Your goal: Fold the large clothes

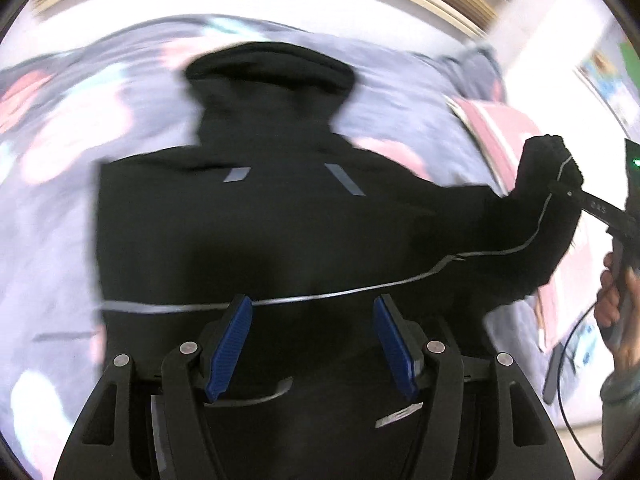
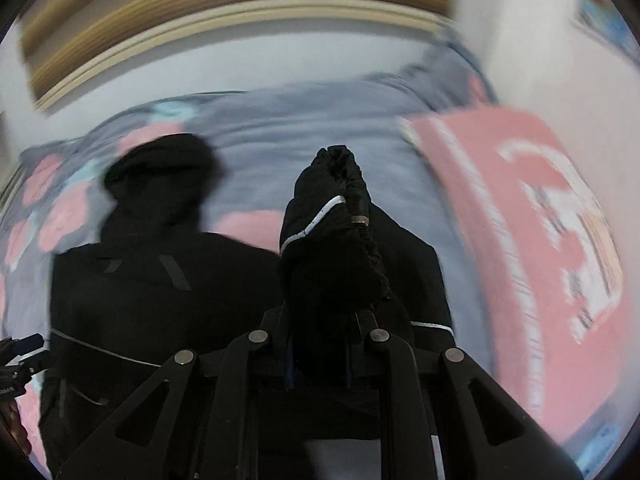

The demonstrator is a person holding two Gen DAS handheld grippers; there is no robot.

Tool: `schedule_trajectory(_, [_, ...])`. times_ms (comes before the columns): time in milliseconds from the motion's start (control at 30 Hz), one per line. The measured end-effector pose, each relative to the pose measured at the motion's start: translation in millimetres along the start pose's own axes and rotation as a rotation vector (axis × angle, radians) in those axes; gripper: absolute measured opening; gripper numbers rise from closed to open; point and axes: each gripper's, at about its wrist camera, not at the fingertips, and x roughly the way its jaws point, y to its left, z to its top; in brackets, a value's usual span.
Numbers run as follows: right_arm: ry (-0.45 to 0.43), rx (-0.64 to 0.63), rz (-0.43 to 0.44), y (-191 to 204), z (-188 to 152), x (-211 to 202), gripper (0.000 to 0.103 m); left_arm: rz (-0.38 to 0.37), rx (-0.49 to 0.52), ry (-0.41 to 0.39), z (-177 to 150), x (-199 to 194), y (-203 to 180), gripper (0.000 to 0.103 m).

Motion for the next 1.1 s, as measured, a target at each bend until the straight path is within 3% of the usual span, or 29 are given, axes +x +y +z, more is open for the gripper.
schedule_trajectory(200, [0.013,-0.200,0.124,158,-6,12,0.019,0.080,-0.151,-0.046,-30,-38,82,0.065])
schedule_trajectory(300, [0.060,-0.285,0.195,232,-18,29,0.022,0.096,-0.213,-0.052,-36,-45,112,0.065])
schedule_trajectory(500, [0.210,-0.395,0.236,331,-49,102,0.025,0.124,-0.264,-0.050,-48,-46,146,0.064])
schedule_trajectory(567, [0.289,-0.419,0.229,353,-65,134,0.042,0.137,-0.272,-0.046,-50,-43,152,0.065])
schedule_trajectory(667, [0.371,-0.464,0.226,368,-84,164,0.061,0.141,-0.285,-0.040,-51,-42,161,0.065])
schedule_trajectory(733, [0.362,-0.495,0.242,371,-84,166,0.067,0.140,-0.293,-0.038,-51,-40,166,0.065])
schedule_trajectory(833, [0.382,-0.466,0.358,356,-72,152,0.069,0.118,-0.305,-0.046,-48,-37,169,0.065])
schedule_trajectory(967, [0.302,-0.352,0.418,288,-45,113,0.069,0.061,-0.293,-0.058,-35,-29,165,0.065])
schedule_trajectory(1100, [0.263,-0.249,0.319,202,-33,98,0.070,-0.028,-0.238,-0.044,-12,-8,149,0.065])
